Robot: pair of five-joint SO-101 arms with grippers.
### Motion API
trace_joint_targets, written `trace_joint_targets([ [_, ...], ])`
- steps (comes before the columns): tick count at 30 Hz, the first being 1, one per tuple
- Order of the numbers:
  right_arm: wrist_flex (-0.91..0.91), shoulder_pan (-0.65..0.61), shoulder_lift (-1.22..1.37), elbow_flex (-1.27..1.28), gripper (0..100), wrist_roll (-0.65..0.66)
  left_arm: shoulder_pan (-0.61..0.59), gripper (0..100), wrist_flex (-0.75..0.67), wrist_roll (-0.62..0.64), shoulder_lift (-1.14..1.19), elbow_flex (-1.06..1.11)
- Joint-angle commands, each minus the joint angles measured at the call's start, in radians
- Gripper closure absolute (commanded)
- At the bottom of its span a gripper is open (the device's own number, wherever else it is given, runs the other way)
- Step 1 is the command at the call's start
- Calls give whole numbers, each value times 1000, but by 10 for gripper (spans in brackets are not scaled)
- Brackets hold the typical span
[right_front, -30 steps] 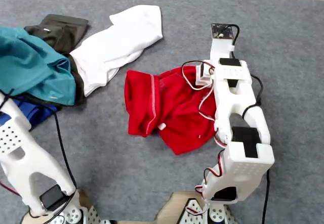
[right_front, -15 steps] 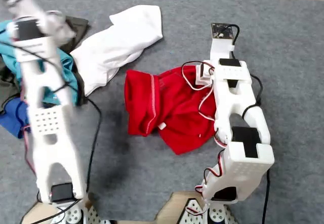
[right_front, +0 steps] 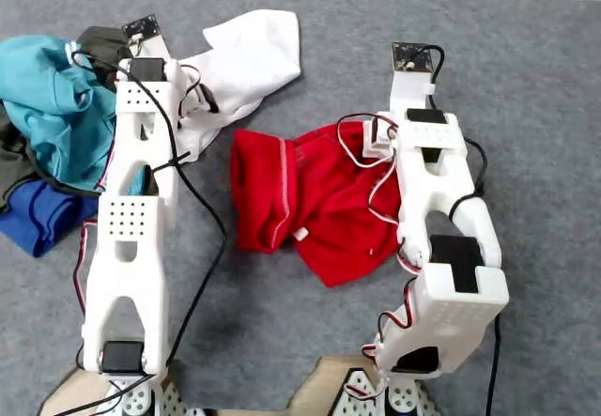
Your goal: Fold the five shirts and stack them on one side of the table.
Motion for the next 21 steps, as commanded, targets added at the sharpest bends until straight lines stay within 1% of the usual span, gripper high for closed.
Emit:
trace_joint_targets([
  [1, -23, -13, -2, -1, 991, 9, -49, 844, -2, -9, 1, -2],
  [4, -23, -13, -2, -1, 991, 9, -72, 982, 15, -11, 2, -3],
  [6, -23, -13, -2, -1, 991, 9, -95, 970, 44, -6, -7, -9],
  [8, -23, -13, -2, -1, 991, 9, -123, 984, 69, -9, -16, -46],
  [11, -23, -13, -2, -1, 991, 9, -195, 981, 163, -11, -68, -209],
  [13, -23, -13, -2, -1, 991, 9, -253, 981, 204, -11, -102, -318],
  [14, -23, -13, -2, -1, 991, 9, -285, 981, 210, -15, -127, -330],
  [17, -23, -13, -2, -1, 991, 9, -365, 981, 227, -92, -259, -287],
  [21, -23, -13, -2, -1, 991, 9, -477, 981, 226, -143, -415, -199],
])
